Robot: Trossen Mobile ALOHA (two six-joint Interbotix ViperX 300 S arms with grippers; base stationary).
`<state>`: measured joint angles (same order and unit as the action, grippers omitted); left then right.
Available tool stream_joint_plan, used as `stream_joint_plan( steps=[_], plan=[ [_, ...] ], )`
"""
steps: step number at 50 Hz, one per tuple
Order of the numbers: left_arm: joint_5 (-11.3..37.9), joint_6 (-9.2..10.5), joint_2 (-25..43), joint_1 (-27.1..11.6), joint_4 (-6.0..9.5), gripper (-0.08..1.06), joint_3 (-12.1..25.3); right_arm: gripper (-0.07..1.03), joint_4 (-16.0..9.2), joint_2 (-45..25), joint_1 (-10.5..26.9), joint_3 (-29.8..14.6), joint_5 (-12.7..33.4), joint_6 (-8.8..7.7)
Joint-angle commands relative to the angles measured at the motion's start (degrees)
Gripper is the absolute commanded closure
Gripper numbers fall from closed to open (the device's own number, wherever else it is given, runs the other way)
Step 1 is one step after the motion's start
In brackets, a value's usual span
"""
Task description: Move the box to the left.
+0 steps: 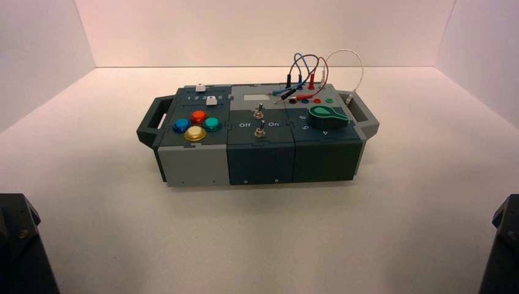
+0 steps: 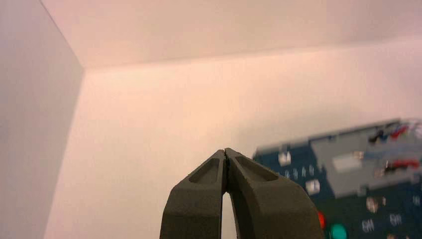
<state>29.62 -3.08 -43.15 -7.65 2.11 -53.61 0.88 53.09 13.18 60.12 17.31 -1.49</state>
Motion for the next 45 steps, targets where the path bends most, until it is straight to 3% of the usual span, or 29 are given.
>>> stream_joint_plan(
  steps=[1, 18, 34, 45],
  plan=[
    [3.78, 0.09, 3.52, 0.0, 0.0, 1.01, 2.46, 0.99, -0.44, -3.34, 0.18, -3.34, 2.11, 0.18],
    [8.35, -0.09, 17.58, 0.18, -0.26, 1.01, 5.19, 0.99, -1.14, -9.67, 0.35, -5.36, 5.45, 0.18],
    [11.34, -0.09, 34.98, 0.0, 0.09, 1.01, 10.02, 0.99, -1.58, -9.58, 0.44, -5.71, 5.98, 0.18],
    [12.48, -0.18, 42.8, -2.02, 0.26, 1.01, 11.78, 0.99, -1.58, -9.14, 0.44, -5.89, 6.24, 0.18]
  ],
)
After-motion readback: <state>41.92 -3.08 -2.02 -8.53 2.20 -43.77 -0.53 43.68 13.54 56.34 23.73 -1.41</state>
